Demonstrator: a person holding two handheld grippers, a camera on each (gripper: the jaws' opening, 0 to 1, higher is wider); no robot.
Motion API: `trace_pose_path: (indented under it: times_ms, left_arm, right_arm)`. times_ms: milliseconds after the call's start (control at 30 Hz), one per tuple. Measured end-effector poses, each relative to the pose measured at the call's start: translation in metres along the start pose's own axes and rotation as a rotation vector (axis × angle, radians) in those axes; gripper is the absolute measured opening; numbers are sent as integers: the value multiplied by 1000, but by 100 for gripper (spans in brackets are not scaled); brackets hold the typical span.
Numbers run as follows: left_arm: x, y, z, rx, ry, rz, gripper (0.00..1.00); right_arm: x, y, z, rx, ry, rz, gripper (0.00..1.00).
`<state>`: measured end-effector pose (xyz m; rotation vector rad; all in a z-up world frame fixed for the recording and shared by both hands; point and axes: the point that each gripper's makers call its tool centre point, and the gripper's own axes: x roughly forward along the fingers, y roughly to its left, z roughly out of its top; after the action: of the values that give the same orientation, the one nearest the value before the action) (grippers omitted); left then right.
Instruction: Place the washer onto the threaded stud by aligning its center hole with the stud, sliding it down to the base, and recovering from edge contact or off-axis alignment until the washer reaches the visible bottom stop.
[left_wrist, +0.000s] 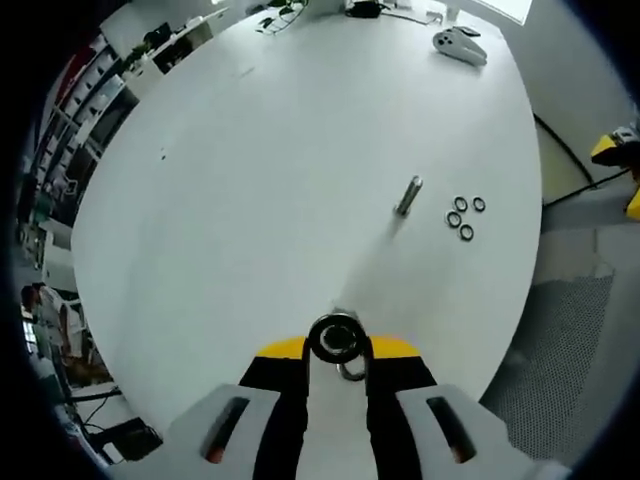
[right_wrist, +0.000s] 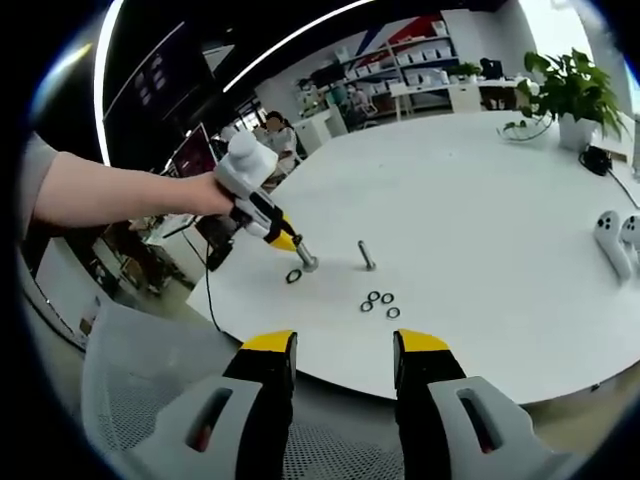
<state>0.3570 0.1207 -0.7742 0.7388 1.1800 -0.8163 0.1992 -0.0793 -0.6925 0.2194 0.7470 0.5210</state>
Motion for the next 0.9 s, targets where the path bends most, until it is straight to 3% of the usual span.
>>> trace_pose_path:
  times_ms: [300, 900]
  left_arm:
    - [17, -1, -3, 22, 35, -4, 19]
    - [50, -4, -10, -31, 70, -3, 19]
  right_arm:
    - [0, 0, -1, -4, 8, 0, 41]
    - [0, -1, -2, -9, 12, -8, 41]
